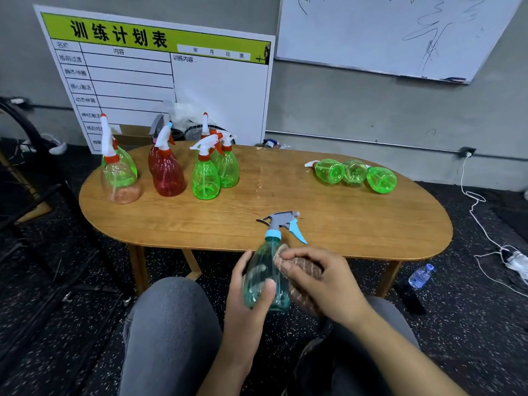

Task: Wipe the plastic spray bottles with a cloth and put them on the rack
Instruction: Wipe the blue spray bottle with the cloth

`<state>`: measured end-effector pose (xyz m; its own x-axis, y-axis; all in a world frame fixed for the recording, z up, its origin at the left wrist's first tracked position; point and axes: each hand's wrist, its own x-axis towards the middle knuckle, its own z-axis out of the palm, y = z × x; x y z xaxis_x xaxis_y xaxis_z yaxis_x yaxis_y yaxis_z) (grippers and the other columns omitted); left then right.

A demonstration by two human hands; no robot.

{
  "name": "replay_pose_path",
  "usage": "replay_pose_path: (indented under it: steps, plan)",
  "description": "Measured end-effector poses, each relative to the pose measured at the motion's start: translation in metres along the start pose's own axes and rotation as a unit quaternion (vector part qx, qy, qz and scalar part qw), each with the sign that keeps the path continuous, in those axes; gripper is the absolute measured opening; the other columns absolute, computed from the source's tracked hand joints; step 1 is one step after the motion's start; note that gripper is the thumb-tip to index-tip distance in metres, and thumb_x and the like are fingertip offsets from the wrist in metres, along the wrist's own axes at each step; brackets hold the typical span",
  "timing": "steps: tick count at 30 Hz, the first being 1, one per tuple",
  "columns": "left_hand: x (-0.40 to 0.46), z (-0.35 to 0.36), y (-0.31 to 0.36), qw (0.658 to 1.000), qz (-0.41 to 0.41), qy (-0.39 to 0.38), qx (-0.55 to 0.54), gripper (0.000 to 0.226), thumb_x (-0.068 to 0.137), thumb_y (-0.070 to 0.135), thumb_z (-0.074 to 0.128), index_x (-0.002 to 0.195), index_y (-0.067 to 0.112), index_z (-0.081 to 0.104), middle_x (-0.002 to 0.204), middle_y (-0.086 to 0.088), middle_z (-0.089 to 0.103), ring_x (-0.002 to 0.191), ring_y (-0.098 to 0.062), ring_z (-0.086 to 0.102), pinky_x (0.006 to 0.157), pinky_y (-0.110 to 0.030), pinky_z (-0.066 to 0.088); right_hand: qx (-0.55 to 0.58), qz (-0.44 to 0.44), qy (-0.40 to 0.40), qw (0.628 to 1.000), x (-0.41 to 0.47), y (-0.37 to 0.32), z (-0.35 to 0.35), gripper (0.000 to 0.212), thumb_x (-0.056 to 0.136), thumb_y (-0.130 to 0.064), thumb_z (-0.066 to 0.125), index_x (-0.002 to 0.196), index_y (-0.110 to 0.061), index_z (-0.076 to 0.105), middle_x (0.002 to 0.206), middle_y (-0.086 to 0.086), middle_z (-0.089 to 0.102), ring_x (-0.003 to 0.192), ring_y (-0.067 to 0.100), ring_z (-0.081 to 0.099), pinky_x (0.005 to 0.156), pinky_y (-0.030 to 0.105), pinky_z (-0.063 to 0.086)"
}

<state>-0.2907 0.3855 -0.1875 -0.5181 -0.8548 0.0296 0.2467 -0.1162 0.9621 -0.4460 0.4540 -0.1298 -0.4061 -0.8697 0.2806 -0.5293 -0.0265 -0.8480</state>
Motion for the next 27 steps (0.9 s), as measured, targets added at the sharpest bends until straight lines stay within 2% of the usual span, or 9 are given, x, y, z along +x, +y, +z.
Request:
replay_pose_path:
  steps: [4,11,14,16,18,20,22,24,27]
  plan:
    - [-0.004,-0.003,0.004,0.997,0.023,-0.062,0.040,0.119,0.060,0.076,0.089,0.159,0.038,0.034,0.143,0.016,0.065,0.130,-0.011,0.066,0.097,-0.023,0.057,0.086,0.052,0.055,0.993,0.009,0.001,-0.004,0.018,0.088,-0.029,0.078,0.105,-0.023,0.080,0.108,-0.009,0.080,0.099,0.014,0.076,0.093,0.044,0.061]
    - [-0.004,-0.007,-0.005,0.986,0.080,-0.093,0.110,0.121,0.062,0.034,0.103,0.160,0.040,0.033,0.151,0.021,0.056,0.140,-0.008,0.057,0.106,-0.025,0.053,0.148,0.105,0.076,0.980,0.011,-0.003,-0.005,0.008,0.094,-0.019,0.076,0.101,-0.019,0.081,0.101,-0.001,0.080,0.097,0.018,0.076,0.093,0.041,0.059]
    - [-0.003,-0.008,-0.008,0.979,0.104,-0.072,0.161,0.114,0.065,0.029,0.103,0.158,0.041,0.038,0.148,0.023,0.056,0.141,-0.006,0.054,0.115,-0.030,0.048,0.159,0.128,0.062,0.977,0.009,0.001,-0.004,0.008,0.095,-0.020,0.075,0.100,-0.021,0.081,0.103,0.000,0.080,0.098,0.021,0.076,0.098,0.049,0.058]
    - [-0.002,-0.009,-0.009,0.971,0.122,-0.042,0.200,0.108,0.064,0.039,0.102,0.154,0.043,0.042,0.146,0.022,0.058,0.139,-0.005,0.055,0.116,-0.033,0.047,0.139,0.129,0.057,0.980,0.008,0.002,-0.002,0.009,0.096,-0.021,0.075,0.101,-0.022,0.082,0.105,-0.002,0.080,0.101,0.020,0.075,0.100,0.052,0.057]
    - [-0.003,-0.010,-0.008,0.966,0.130,-0.007,0.223,0.104,0.061,0.050,0.098,0.151,0.042,0.048,0.142,0.022,0.060,0.136,-0.005,0.056,0.113,-0.034,0.050,0.097,0.092,0.081,0.988,0.004,0.000,-0.001,0.010,0.093,-0.021,0.077,0.102,-0.023,0.082,0.106,-0.007,0.080,0.104,0.014,0.074,0.102,0.048,0.056]
    - [-0.002,-0.010,-0.006,0.965,0.128,0.022,0.229,0.101,0.058,0.053,0.096,0.148,0.037,0.053,0.139,0.022,0.061,0.133,-0.004,0.058,0.110,-0.035,0.053,0.046,0.012,0.117,0.992,-0.004,-0.004,-0.004,0.012,0.090,-0.023,0.079,0.102,-0.024,0.082,0.103,-0.013,0.078,0.103,0.008,0.073,0.099,0.034,0.057]
    - [-0.001,-0.010,-0.005,0.960,0.135,0.037,0.241,0.099,0.058,0.056,0.094,0.146,0.033,0.056,0.136,0.023,0.060,0.131,-0.002,0.058,0.108,-0.029,0.053,-0.019,-0.071,0.112,0.991,-0.013,-0.009,-0.008,0.016,0.088,-0.026,0.079,0.103,-0.023,0.082,0.099,-0.016,0.076,0.099,0.008,0.072,0.089,0.020,0.053]
    - [-0.002,-0.011,-0.004,0.958,0.137,0.041,0.248,0.099,0.059,0.058,0.093,0.146,0.031,0.057,0.133,0.024,0.060,0.128,0.001,0.058,0.103,-0.019,0.052,-0.071,-0.100,0.087,0.989,-0.019,-0.009,-0.007,0.017,0.088,-0.027,0.080,0.104,-0.023,0.083,0.097,-0.016,0.074,0.094,0.010,0.072,0.083,0.019,0.054]
    - [-0.003,-0.010,-0.004,0.953,0.138,0.041,0.266,0.100,0.059,0.060,0.093,0.147,0.032,0.057,0.132,0.025,0.058,0.125,0.000,0.060,0.100,-0.020,0.053,-0.157,-0.101,0.092,0.978,-0.021,-0.004,-0.003,0.016,0.090,-0.034,0.080,0.105,-0.030,0.082,0.099,-0.021,0.072,0.092,0.003,0.071,0.079,0.027,0.058]
